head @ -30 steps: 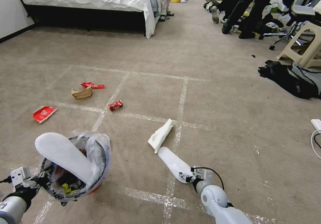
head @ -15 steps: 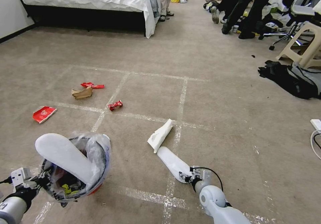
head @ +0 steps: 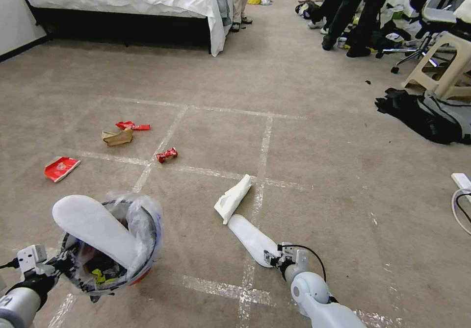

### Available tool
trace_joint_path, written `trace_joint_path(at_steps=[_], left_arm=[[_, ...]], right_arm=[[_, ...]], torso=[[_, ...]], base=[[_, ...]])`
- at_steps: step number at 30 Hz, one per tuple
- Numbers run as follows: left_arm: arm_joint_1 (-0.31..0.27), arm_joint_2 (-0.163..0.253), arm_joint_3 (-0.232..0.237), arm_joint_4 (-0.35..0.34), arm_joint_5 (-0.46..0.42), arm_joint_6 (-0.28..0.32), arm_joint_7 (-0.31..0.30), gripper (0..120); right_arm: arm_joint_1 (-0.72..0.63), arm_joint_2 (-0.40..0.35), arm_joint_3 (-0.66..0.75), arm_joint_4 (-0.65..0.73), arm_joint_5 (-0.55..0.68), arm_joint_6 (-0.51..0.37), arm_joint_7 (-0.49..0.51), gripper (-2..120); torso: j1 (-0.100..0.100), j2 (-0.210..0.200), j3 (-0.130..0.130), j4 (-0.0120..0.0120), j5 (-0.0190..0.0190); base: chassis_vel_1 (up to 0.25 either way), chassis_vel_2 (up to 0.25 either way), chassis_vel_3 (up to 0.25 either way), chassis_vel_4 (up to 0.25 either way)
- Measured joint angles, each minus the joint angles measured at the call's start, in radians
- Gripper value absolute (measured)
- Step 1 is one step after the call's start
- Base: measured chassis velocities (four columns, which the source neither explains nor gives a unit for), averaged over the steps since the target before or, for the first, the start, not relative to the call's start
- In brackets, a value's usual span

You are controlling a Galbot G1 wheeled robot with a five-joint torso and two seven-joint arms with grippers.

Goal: Pick up the trash bin and place the garbage on the floor into it.

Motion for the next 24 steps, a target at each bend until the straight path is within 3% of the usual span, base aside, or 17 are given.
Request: trace_joint_path(at_steps=[3,4,7,16,18,24], left_arm=[[0.0,0.0,0.001,0.001,0.001,0.0,0.0,1],[-0.001,-0.001,0.002,0.001,0.001,-0.001,0.0,1],[-0.003,-0.003,0.003,0.003,0.003,-0.001,0.0,1],[-0.003,-0.004,0.004,0.005,0.005,-0.002,0.001,1],[-0.002,-0.003,0.004,0.006,0.005,-0.002,0.002,1],[-0.006,-0.005,0.006,0.009,0.009,-0.003,0.002,1]], right_arm=[[-0.004,0.001,-0.001,0.001,-0.005,0.005,-0.004,45],[-0.006,0.003,-0.006,0.006,-0.005,0.005,-0.01,43],[-0.009,0.003,-0.008,0.009,-0.009,0.005,-0.011,42],[-0.01,0.007,-0.016,0.011,-0.021,0.012,-0.013,42],[-0.014,0.008,-0.025,0.018,-0.023,0.015,-0.022,37],[-0.022,0.004,-0.029,0.038,-0.024,0.014,-0.023,26]], torso=[[0.0,0.0,0.0,0.0003,0.0006],[0.0,0.0,0.0,0.0014,0.0022],[0.0,0.0,0.0,0.0016,0.0012],[0.0,0.0,0.0,0.0002,0.0008],[0.0,0.0,0.0,0.0016,0.0027],[0.0,0.0,0.0,0.0009,0.0018]], base=[[0.0,0.0,0.0,0.0],[0.0,0.0,0.0,0.0],[0.0,0.0,0.0,0.0],[0.0,0.0,0.0,0.0],[0.0,0.0,0.0,0.0],[0.0,0.0,0.0,0.0]])
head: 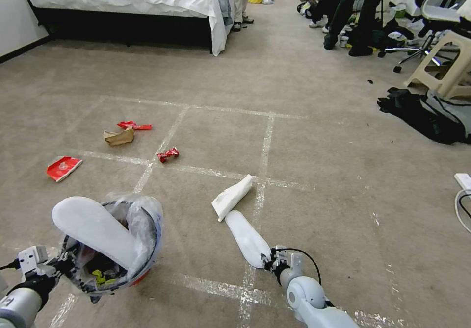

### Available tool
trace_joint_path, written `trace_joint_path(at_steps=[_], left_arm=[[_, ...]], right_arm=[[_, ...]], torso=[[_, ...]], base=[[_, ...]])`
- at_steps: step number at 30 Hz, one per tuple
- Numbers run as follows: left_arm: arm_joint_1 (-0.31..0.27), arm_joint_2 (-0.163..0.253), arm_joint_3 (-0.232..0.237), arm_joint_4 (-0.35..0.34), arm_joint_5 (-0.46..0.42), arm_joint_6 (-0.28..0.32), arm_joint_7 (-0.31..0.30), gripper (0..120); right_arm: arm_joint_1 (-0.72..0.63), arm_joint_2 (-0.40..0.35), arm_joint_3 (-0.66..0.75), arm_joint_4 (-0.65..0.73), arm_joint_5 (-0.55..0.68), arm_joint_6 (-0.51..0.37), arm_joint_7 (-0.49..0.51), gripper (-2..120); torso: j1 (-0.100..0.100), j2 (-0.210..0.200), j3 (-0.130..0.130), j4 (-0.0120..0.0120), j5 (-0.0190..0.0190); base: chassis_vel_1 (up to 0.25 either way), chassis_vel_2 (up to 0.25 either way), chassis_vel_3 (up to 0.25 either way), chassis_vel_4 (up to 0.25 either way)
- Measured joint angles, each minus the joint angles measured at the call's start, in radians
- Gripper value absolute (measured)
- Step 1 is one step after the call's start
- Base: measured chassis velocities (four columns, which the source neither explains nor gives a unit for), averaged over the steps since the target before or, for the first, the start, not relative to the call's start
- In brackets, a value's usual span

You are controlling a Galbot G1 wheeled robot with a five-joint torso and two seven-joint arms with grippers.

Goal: Pick up the trash bin and place the garbage on the floor into it.

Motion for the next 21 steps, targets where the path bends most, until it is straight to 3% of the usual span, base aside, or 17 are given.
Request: trace_joint_path(at_steps=[21], left_arm=[[0.01,-0.005,0.001,-0.006,0.007,-0.002,0.001,1]], right_arm=[[-0.003,-0.004,-0.009,0.006,-0.018,0.029,-0.006,7]], torso=[[0.0,0.0,0.0,-0.0003,-0.0008]], base=[[0.0,0.0,0.0,0.0]])
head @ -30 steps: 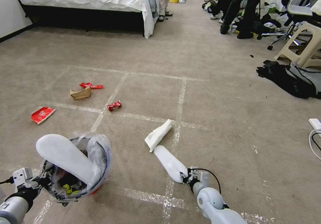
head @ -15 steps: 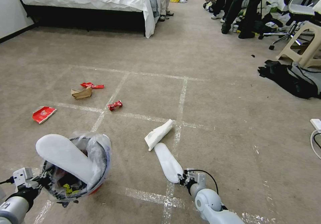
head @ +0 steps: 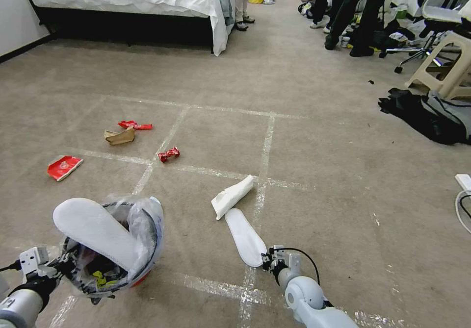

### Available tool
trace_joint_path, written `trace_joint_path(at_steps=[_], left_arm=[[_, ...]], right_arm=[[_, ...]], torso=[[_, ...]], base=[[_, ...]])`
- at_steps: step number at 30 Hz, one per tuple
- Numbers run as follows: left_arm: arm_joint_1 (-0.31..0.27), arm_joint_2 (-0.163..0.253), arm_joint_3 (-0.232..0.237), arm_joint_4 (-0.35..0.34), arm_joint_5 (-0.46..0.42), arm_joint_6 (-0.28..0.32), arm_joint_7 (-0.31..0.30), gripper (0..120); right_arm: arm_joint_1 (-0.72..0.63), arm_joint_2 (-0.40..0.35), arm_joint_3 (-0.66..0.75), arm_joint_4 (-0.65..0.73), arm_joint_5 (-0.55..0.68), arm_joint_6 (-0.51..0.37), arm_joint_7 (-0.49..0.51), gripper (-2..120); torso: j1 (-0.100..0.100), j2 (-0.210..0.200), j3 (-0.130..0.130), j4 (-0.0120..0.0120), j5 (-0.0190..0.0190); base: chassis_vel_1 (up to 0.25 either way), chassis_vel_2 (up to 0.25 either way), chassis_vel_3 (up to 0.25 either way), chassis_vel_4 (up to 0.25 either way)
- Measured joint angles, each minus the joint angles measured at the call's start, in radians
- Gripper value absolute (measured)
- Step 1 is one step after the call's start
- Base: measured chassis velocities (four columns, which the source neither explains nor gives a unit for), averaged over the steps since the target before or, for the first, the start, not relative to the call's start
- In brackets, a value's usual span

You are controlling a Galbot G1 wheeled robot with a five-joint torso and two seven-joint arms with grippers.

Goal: Pick up the trash bin and place the garbage on the floor into it.

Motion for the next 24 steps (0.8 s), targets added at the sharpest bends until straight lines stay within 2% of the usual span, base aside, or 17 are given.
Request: trace_joint_path(at_steps=[4,16,24], left_arm=[[0.001,-0.001,0.0,-0.004,0.001,0.0,0.0,1],[0.003,-0.002,0.0,-0.005,0.005,0.0,0.0,1],[0.001,0.005,-0.002,-0.009,0.001,0.001,0.0,1]], right_arm=[[-0.003,-0.004,0.001,0.001,0.0,0.012,-0.008,0],[-0.009,-0.004,-0.007,0.002,-0.011,0.049,-0.028,0],[-0.048,-0.042,-0.001,0.08,-0.02,0.089,-0.041,0]], torso=[[0.0,0.0,0.0,-0.0001,0.0],[0.0,0.0,0.0,0.0,0.0],[0.0,0.0,0.0,0.0,0.0]], base=[[0.0,0.0,0.0,0.0],[0.0,0.0,0.0,0.0],[0.0,0.0,0.0,0.0]])
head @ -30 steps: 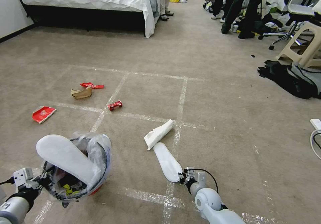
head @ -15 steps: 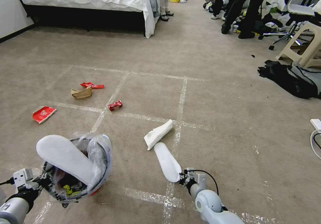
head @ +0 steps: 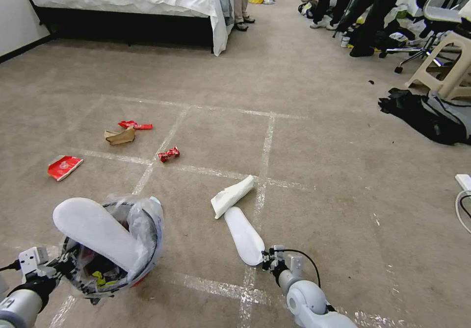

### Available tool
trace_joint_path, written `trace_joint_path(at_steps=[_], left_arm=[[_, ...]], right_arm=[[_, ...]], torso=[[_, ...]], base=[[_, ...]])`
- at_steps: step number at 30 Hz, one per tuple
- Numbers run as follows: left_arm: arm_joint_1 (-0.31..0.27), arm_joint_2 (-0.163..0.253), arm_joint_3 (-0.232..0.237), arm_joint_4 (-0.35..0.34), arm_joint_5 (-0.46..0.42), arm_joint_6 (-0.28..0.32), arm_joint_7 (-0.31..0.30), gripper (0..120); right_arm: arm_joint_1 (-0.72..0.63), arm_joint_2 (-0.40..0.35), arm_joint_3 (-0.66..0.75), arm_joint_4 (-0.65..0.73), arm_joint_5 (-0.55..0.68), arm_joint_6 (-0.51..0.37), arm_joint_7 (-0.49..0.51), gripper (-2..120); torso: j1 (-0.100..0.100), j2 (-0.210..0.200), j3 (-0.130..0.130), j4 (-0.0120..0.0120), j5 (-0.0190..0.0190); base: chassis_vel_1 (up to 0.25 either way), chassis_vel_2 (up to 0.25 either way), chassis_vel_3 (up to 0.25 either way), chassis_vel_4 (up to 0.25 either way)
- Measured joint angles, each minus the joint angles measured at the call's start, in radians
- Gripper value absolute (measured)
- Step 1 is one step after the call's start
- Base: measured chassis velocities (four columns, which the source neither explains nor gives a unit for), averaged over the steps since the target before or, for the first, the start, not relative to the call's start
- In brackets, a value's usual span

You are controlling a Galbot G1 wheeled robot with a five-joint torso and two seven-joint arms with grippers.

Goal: Pick up the trash bin and place the garbage on the floor into it.

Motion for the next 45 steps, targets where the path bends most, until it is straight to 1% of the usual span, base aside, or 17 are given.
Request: trace_joint_path(at_steps=[1,2,4,16,19,23,26,29,31,32,34,35,36,37,40,43,45], left_arm=[[-0.002,0.001,0.001,-0.002,-0.002,0.002,0.0,1],[-0.002,0.001,0.001,-0.002,-0.002,0.002,0.0,1],[-0.005,-0.002,0.005,-0.007,-0.002,0.003,-0.002,1],[0.0,-0.007,0.002,-0.018,-0.003,0.003,-0.002,1],[0.0,-0.006,0.002,-0.021,-0.003,0.003,-0.002,1],[-0.001,-0.008,0.004,-0.021,-0.003,0.003,-0.002,1],[-0.004,-0.012,0.008,-0.021,0.002,0.003,-0.002,1],[-0.005,-0.012,0.008,-0.021,0.003,0.004,-0.002,1],[-0.006,-0.015,0.009,-0.02,0.007,0.004,-0.003,1],[-0.006,-0.015,0.009,-0.02,0.007,0.004,-0.003,1],[-0.007,-0.018,0.01,-0.019,0.009,0.004,-0.004,1],[-0.007,-0.018,0.01,-0.019,0.009,0.004,-0.004,1],[-0.008,-0.021,0.01,-0.019,0.012,0.004,-0.005,1],[-0.008,-0.021,0.01,-0.019,0.012,0.004,-0.005,1],[-0.009,-0.027,0.01,-0.019,0.015,0.005,-0.006,1],[-0.009,-0.029,0.01,-0.019,0.016,0.005,-0.006,1],[-0.012,-0.031,0.008,-0.016,0.017,0.005,-0.008,1]], right_arm=[[-0.022,-0.03,0.007,0.058,-0.005,0.015,-0.005,0],[-0.022,-0.03,0.007,0.058,-0.005,0.015,-0.005,0],[-0.074,-0.123,0.02,0.237,-0.032,0.045,-0.011,0],[-0.078,-0.217,0.007,0.428,-0.059,0.079,-0.008,0],[-0.03,-0.293,-0.008,0.585,0.023,0.033,0.028,0],[0.006,-0.335,-0.01,0.666,0.092,-0.002,0.054,0],[0.103,-0.423,-0.002,0.809,0.277,-0.093,0.126,0],[0.152,-0.456,-0.001,0.848,0.338,-0.125,0.153,0],[0.246,-0.5,-0.008,0.918,0.47,-0.192,0.215,0],[0.246,-0.5,-0.008,0.918,0.47,-0.192,0.215,0],[0.311,-0.527,-0.02,0.96,0.557,-0.229,0.237,0],[0.311,-0.527,-0.02,0.96,0.557,-0.229,0.237,0],[0.37,-0.537,-0.034,0.991,0.64,-0.269,0.268,0],[0.37,-0.537,-0.034,0.991,0.64,-0.269,0.268,0],[0.551,-0.516,-0.087,1.04,0.849,-0.364,0.37,0],[0.581,-0.505,-0.093,1.044,0.903,-0.39,0.4,0],[0.665,-0.476,-0.113,1.046,1.051,-0.453,0.472,0]], torso=[[0.0,0.0,0.0,-0.0001,0.0],[0.0,0.0,0.0,-0.0001,0.0],[0.0,0.0,0.0,-0.0001,-0.0001],[0.0,0.0,0.0,0.0,0.0],[0.0,0.0,0.0,0.0002,0.0001],[0.0,0.0,0.0,0.0002,0.0],[0.0,0.0,0.0,-0.0001,0.0],[0.0,0.0,0.0,-0.0001,-0.0001],[0.0,0.0,0.0,0.0001,0.0],[0.0,0.0,0.0,0.0001,0.0],[0.0,0.0,0.0,-0.0001,-0.0001],[0.0,0.0,0.0,-0.0001,-0.0001],[0.0,0.0,0.0,-0.0002,0.0],[0.0,0.0,0.0,-0.0002,0.0],[0.0,0.0,0.0,0.0003,-0.0002],[0.0,0.0,0.0,0.0003,-0.0003],[0.0,0.0,0.0,0.0,-0.0002]], base=[[0.0,0.0,0.0,0.0],[0.0,0.0,0.0,0.0],[0.0,0.0,0.0,0.0],[0.0,0.0,0.0,0.0],[0.0,0.0,0.0,0.0],[0.0,0.0,0.0,0.0],[0.0,0.0,0.0,0.0],[0.0,0.0,0.0,0.0],[0.0,0.0,0.0,0.0],[0.0,0.0,0.0,0.0],[0.0,0.0,0.0,0.0],[0.0,0.0,0.0,0.0],[0.0,0.0,0.0,0.0],[0.0,0.0,0.0,0.0],[0.0,0.0,0.0,0.0],[0.0,0.0,0.0,0.0],[0.0,0.0,0.0,0.0]])
